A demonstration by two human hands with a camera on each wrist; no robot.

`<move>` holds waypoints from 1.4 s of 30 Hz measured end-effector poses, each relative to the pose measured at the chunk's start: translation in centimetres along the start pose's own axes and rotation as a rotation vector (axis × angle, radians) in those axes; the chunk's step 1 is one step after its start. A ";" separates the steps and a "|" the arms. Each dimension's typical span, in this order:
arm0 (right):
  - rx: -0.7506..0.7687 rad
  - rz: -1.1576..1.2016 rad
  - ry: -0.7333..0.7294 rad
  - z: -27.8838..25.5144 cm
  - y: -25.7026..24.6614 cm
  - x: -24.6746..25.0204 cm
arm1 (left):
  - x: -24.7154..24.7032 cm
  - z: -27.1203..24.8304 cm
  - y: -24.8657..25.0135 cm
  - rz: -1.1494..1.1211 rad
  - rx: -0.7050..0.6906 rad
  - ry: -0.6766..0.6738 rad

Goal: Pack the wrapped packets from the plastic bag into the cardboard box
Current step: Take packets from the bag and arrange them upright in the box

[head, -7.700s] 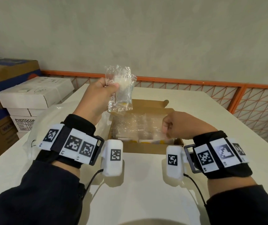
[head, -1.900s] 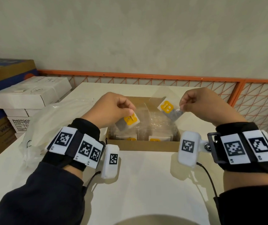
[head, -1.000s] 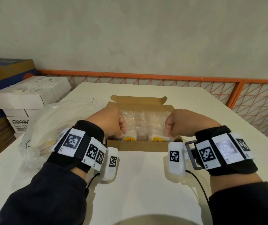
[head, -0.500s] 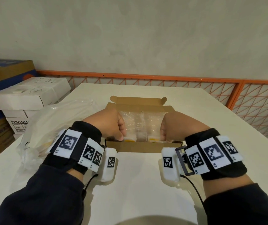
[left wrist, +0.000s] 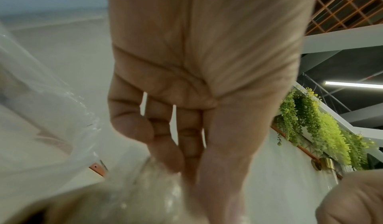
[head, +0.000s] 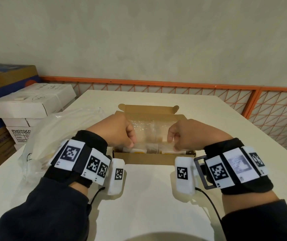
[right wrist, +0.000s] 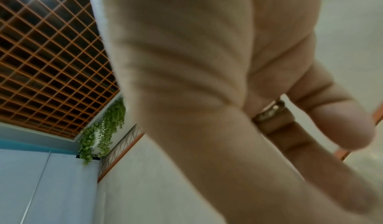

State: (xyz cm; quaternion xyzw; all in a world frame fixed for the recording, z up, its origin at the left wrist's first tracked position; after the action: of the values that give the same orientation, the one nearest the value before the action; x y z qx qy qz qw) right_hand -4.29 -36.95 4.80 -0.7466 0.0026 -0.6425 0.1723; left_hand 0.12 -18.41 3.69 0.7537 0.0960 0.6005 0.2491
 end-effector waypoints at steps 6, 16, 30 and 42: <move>0.052 -0.040 -0.005 -0.1 -0.5 0.2 | 0.1 -0.2 0.1 0.002 -0.003 -0.024; 0.000 -0.035 0.082 0.6 0.2 -0.5 | -0.4 0.0 0.2 0.032 0.027 0.018; 0.000 -0.051 0.091 0.4 0.0 0.0 | 0.1 -0.1 0.2 0.036 0.008 0.056; -0.033 -0.014 0.129 -0.3 0.5 0.8 | 0.0 -0.1 0.1 0.023 0.000 0.038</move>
State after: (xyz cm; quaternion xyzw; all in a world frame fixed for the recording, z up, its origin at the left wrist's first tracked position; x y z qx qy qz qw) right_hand -4.33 -37.65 5.48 -0.7064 0.0190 -0.6905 0.1547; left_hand 0.04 -18.46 3.78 0.7433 0.0923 0.6175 0.2402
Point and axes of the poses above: each hand's wrist, its own z-axis towards the middle knuckle, its own x-axis out of the back of the hand, y = z × x, the point moved 2 cm from there along z, towards the middle knuckle, and after that the axes turned 10 degrees about x, right-handed, at the moved point
